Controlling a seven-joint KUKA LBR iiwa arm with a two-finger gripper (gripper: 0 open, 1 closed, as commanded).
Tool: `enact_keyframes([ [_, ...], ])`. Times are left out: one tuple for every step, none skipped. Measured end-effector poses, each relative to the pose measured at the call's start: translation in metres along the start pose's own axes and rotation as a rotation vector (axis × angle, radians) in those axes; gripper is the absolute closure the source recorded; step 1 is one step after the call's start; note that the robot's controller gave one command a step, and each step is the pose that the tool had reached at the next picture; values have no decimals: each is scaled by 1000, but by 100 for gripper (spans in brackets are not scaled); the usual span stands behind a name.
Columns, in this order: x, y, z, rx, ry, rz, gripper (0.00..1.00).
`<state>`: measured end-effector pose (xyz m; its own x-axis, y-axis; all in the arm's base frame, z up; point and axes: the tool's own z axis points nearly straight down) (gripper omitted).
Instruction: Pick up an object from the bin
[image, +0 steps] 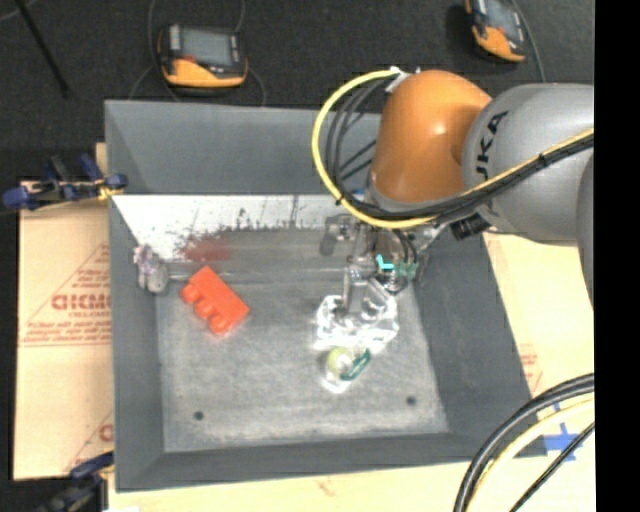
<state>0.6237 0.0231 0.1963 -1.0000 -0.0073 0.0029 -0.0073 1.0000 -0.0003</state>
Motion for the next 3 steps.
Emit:
enact_keyframes([
  [-30,-60,113,0,-4,-293,0],
  [54,-53,124,3,-11,-836,0],
  [52,-52,122,4,-13,-833,100],
])
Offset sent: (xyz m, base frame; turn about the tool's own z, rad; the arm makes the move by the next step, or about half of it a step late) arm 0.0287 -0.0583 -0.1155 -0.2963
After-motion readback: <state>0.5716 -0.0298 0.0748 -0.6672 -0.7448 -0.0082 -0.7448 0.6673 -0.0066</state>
